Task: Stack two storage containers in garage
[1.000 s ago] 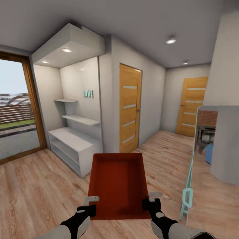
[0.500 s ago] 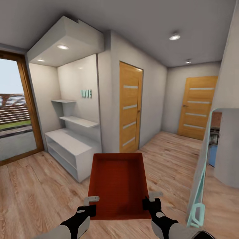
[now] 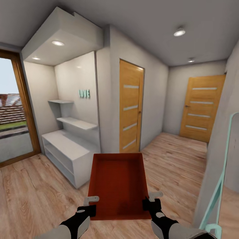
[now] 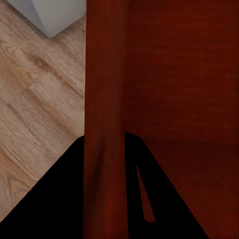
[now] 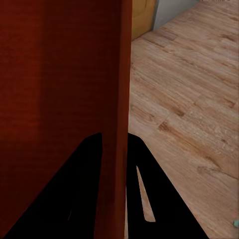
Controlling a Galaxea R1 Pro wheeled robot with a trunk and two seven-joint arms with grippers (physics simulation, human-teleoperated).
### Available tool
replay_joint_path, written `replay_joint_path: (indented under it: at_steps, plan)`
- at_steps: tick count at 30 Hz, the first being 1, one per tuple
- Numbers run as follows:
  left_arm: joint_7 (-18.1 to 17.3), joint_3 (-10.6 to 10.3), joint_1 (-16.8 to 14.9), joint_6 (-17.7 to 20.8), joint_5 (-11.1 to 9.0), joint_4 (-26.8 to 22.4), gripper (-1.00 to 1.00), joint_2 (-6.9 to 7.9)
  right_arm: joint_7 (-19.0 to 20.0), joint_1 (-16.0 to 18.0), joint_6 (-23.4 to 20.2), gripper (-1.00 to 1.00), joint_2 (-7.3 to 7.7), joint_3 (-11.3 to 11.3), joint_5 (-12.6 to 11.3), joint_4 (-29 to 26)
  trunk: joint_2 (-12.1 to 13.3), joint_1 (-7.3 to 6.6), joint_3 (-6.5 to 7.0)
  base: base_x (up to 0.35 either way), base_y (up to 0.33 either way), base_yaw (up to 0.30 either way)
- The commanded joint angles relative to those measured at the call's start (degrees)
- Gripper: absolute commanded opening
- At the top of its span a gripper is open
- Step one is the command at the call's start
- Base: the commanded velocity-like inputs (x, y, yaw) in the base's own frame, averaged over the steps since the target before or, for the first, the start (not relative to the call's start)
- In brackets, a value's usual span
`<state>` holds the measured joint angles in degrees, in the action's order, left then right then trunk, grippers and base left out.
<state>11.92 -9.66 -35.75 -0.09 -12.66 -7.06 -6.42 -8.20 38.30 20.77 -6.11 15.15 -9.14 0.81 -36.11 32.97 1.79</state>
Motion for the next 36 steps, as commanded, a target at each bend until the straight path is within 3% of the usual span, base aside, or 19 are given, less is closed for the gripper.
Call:
replay_joint_path:
  at_steps: [1, 19, 36]
  plan:
    - [0.1, -0.2, 0.0, -0.2, -0.1, -0.3, -1.0, 0.0, 0.1, 0.0, -0.2, -1.0, -0.05, -2.4, 0.5, 0.2, 0.0, 0.05, -0.01, 0.322, 0.0, 0.0]
    - [0.1, -0.2, 0.0, -0.2, -0.1, -0.3, -1.0, 0.0, 0.0, 0.0, 0.1, -1.0, -0.2, -2.4, 0.5, 0.2, 0.0, 0.05, -0.01, 0.321, 0.0, -0.007]
    - [0.1, -0.2, 0.0, -0.2, -0.1, -0.3, -1.0, 0.0, 0.0, 0.0, 0.1, -1.0, -0.13, -2.5, 0.5, 0.2, 0.0, 0.05, -0.01, 0.321, 0.0, -0.263]
